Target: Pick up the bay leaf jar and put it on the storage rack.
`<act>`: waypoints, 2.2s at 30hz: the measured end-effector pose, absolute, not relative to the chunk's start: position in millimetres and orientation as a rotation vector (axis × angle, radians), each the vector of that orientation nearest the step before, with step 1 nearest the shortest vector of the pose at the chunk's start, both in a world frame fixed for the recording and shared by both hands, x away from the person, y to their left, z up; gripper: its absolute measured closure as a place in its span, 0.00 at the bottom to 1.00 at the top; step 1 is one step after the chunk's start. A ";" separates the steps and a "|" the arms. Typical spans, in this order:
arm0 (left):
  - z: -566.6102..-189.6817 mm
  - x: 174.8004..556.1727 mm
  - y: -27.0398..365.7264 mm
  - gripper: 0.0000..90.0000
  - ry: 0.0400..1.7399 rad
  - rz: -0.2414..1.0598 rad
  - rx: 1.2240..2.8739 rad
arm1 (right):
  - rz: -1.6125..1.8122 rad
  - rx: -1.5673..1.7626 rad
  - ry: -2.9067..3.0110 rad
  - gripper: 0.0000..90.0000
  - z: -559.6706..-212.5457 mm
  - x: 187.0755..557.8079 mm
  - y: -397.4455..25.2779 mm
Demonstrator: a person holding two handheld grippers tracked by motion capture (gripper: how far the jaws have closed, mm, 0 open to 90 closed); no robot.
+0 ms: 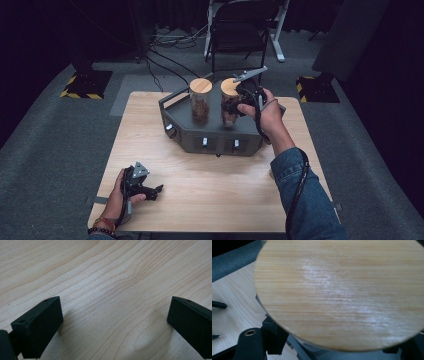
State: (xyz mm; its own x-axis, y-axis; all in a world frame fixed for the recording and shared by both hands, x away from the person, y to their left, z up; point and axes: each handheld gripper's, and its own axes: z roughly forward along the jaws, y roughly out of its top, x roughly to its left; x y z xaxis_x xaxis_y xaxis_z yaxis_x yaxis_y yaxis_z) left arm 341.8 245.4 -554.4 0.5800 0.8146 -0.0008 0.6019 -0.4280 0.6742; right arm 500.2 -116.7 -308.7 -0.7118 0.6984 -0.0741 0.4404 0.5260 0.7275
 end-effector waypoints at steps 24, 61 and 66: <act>-554.5 341.7 245.4 0.00 1.123 0.432 2.175 | 1.013 1.022 2.428 0.28 -332.9 517.7 -106.9; -554.5 341.7 245.4 0.00 1.123 0.433 2.175 | 1.050 1.042 2.376 0.03 -344.5 517.4 -105.0; -554.5 341.7 245.4 0.00 1.122 0.432 2.175 | 1.043 1.019 2.382 0.03 -344.2 515.2 -103.5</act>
State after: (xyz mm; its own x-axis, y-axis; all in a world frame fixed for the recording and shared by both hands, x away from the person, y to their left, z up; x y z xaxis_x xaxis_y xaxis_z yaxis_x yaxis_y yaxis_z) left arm 341.7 245.4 -554.5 0.5804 0.8143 -0.0028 0.6023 -0.4270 0.6744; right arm 515.2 -103.5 -344.2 -0.6816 0.7312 -0.0274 0.4756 0.4712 0.7428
